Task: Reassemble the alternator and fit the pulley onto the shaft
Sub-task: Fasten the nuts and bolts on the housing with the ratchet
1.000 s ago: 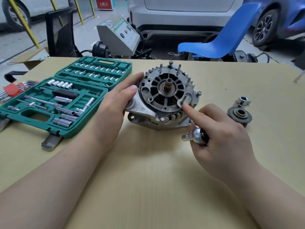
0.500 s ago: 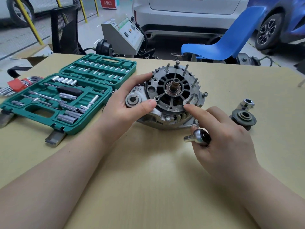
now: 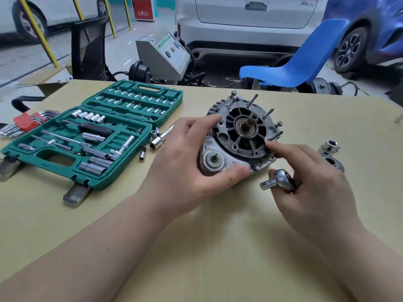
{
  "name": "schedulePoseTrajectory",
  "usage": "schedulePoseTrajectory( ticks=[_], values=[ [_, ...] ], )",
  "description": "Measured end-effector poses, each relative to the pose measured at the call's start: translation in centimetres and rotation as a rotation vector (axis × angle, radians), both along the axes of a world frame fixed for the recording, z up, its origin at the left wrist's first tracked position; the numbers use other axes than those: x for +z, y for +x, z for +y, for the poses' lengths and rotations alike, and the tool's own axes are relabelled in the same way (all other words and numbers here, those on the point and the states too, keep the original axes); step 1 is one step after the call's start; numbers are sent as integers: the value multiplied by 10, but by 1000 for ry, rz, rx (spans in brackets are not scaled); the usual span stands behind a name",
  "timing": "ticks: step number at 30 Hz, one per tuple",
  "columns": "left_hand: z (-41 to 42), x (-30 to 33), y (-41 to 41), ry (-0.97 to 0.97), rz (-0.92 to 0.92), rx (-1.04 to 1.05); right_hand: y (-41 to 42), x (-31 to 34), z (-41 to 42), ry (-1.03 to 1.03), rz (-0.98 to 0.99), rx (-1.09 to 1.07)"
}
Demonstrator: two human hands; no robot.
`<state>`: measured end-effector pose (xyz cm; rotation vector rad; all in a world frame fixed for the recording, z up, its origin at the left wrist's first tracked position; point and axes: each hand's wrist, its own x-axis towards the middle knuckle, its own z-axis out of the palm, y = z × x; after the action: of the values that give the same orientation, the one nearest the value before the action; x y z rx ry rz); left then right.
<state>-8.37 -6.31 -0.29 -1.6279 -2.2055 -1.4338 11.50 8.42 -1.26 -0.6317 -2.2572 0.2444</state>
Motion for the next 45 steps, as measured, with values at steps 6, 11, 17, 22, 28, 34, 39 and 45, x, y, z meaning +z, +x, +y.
schedulePoseTrajectory(
  ticks=[6,11,17,22,28,34,39,45],
  values=[
    [-9,10,-24,-32,175,-144,1,-1,3,-56,16,30],
    [-5,9,-26,-58,318,-135,1,0,2,-61,-12,33],
    [2,6,-33,-15,415,-114,1,2,1,-73,-25,31],
    [5,0,-36,-3,416,-126,1,4,-1,-83,-36,25],
    [7,2,-40,-19,453,-149,0,3,-2,-68,-1,36],
    [9,-1,-41,24,388,-190,1,5,-7,-43,-34,42],
    [9,-4,-42,36,389,-168,-1,7,-10,-81,-81,62],
    [10,-6,-41,55,367,-180,-6,11,-16,-59,-178,-7]
  ],
)
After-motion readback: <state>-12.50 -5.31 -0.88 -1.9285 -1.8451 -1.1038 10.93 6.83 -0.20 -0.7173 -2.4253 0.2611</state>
